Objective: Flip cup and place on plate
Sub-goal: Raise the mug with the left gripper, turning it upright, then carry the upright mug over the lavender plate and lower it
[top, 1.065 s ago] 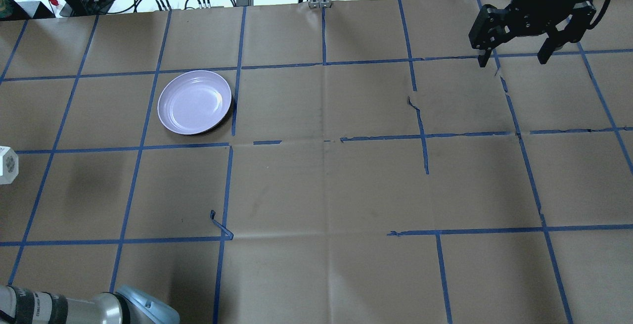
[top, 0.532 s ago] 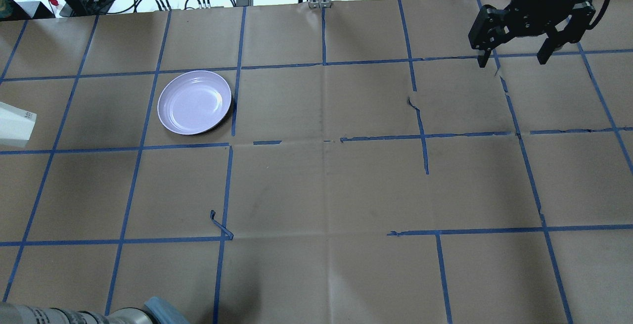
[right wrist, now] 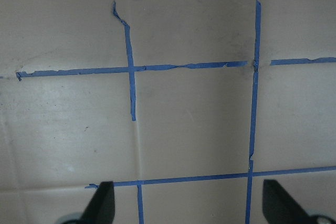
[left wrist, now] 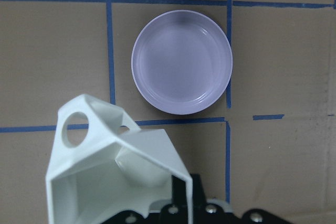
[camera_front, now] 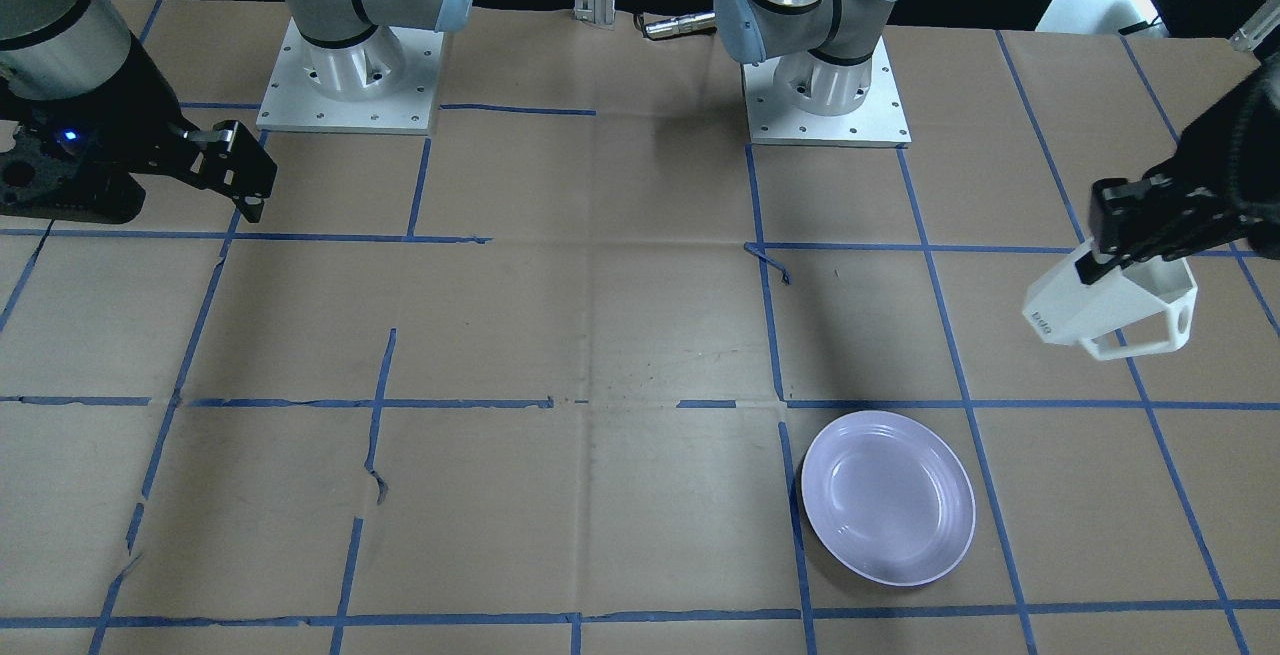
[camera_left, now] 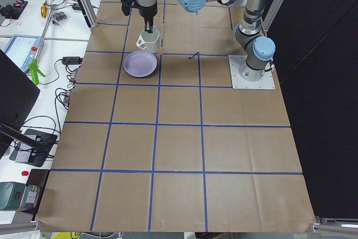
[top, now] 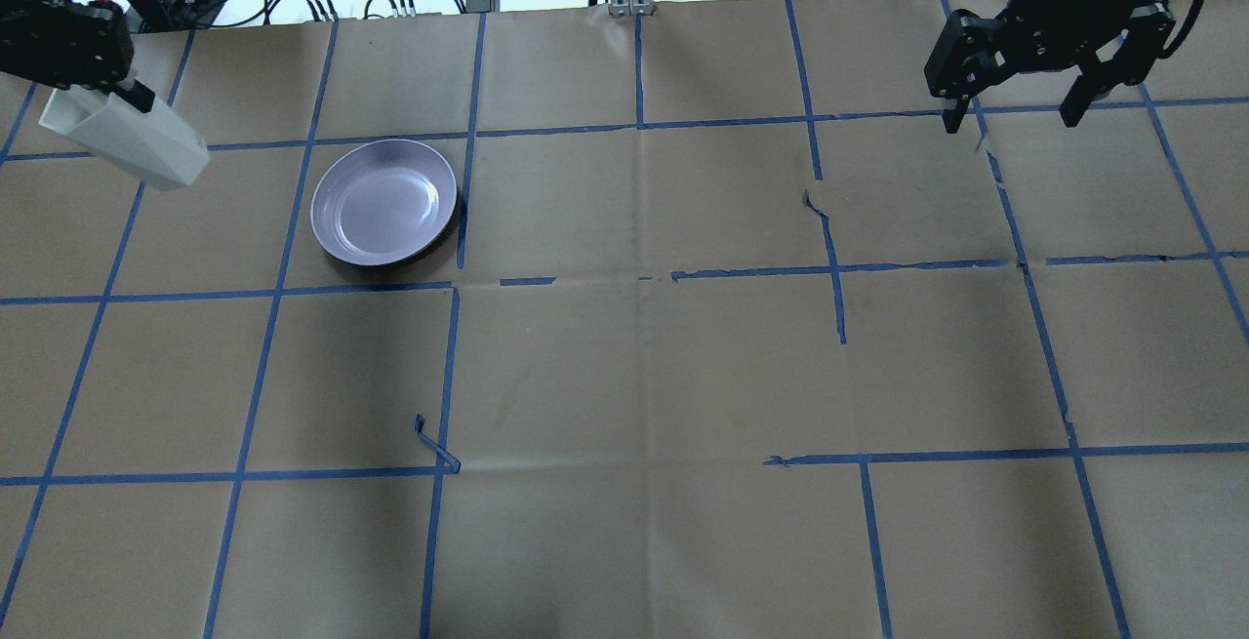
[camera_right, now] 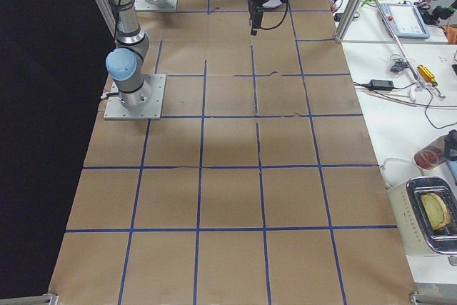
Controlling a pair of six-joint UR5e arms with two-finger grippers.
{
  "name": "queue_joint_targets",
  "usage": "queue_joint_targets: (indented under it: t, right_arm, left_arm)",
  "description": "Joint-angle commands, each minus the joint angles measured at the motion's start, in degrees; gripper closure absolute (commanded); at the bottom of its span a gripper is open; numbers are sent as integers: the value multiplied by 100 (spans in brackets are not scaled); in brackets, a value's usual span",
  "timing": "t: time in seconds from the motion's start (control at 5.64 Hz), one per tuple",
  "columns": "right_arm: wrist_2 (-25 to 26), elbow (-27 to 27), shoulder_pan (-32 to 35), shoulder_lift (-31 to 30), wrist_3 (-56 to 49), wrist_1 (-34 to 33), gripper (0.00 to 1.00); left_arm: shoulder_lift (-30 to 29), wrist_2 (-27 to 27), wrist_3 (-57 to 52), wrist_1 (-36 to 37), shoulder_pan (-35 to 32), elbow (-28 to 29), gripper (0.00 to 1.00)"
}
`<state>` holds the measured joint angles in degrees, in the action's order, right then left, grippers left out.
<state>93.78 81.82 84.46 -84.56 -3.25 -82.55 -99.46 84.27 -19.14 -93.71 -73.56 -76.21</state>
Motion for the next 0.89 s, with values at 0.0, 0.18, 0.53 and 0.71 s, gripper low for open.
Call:
queue_joint_targets:
  t: [0.0,0.18,0.53,0.71]
  right_arm:
    - [0,0,0,1,0,2,0]
    - [0,0,0,1,0,2,0]
    - [0,0,0,1,0,2,0]
    - [0,0,0,1,0,-7,0]
  left_arm:
    - [-370,580,567,692,-1042,-25,100]
    - [-703,782,560,1113,-1089,-104,100]
    - [-1153,845,499,2375,-1099,-768,100]
    - [-1476,854,533,3201,-1099,-1077,100]
